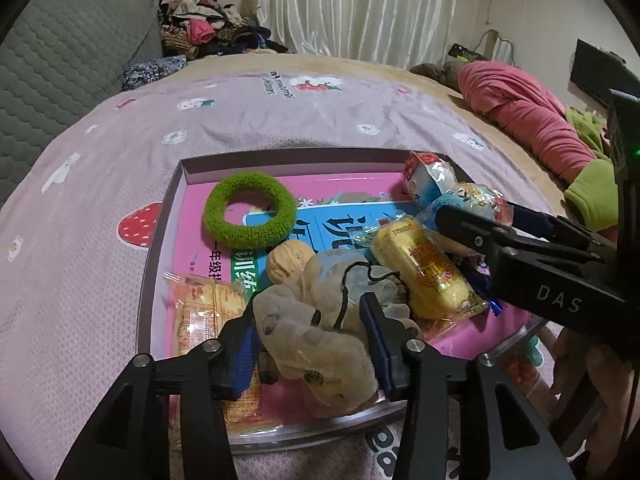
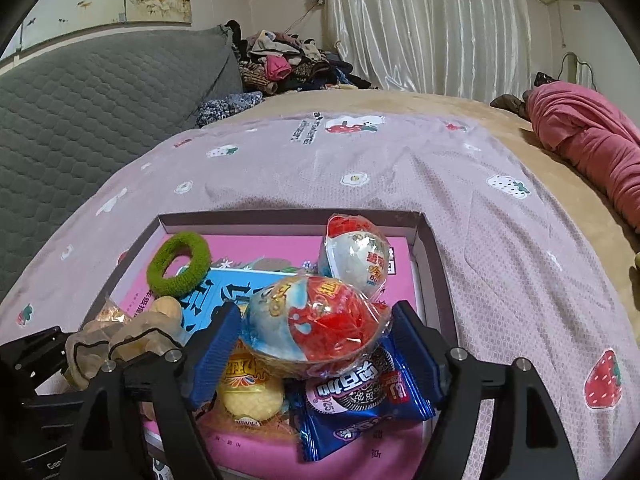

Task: Organize objects
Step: 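Lower the scrunchie and egg toy into the tray with both grippers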

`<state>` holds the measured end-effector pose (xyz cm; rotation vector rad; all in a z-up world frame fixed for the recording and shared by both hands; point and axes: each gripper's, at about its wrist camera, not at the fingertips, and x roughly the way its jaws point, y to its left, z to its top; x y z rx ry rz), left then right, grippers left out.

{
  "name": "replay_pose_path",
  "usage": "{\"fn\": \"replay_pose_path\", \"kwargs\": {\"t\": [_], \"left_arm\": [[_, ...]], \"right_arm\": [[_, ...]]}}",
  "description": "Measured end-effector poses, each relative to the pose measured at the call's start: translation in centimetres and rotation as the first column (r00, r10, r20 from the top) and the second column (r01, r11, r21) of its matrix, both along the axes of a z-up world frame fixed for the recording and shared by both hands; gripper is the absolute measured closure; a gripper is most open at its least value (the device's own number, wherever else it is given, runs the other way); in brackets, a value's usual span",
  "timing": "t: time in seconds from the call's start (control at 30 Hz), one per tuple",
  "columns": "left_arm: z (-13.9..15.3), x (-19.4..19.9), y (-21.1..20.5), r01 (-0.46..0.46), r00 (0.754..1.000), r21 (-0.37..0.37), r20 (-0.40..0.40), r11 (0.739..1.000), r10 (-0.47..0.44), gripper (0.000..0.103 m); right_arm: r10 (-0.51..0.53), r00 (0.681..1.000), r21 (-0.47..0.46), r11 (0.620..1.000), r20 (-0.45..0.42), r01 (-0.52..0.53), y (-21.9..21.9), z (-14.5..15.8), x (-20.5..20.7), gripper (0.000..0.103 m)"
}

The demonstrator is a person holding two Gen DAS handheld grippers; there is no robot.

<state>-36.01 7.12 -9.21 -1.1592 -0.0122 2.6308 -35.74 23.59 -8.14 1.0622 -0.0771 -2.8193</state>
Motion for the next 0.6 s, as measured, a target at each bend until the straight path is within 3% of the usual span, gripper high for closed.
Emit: {"fn": "replay_pose_path", "kwargs": {"t": [0.17, 0.3, 0.6], "left_arm": [[0.3, 0.3, 0.1, 0.003, 1.000, -0.016, -0.001, 1.000, -0.003, 0.045], [0.8, 0.7, 0.2, 0.004, 1.000, -0.033, -0.008, 0.999, -0.004, 0.033], [1.6, 1.4, 0.0, 0.003, 1.000, -0.044, -0.021, 0.999, -0.004, 0.026]], "right_arm": [[0.000, 1.000, -0.001, 1.000, -0.001, 0.000, 0.0, 0.0, 0.1, 0.024], [-0.004, 1.000, -0.008, 1.000, -0.007, 0.004, 0.0, 0.2, 0.2, 0.021], [-0.008, 1.000, -0.008, 1.000, -0.013, 0.008, 0.0, 0.7, 0.6, 0.015]]}}
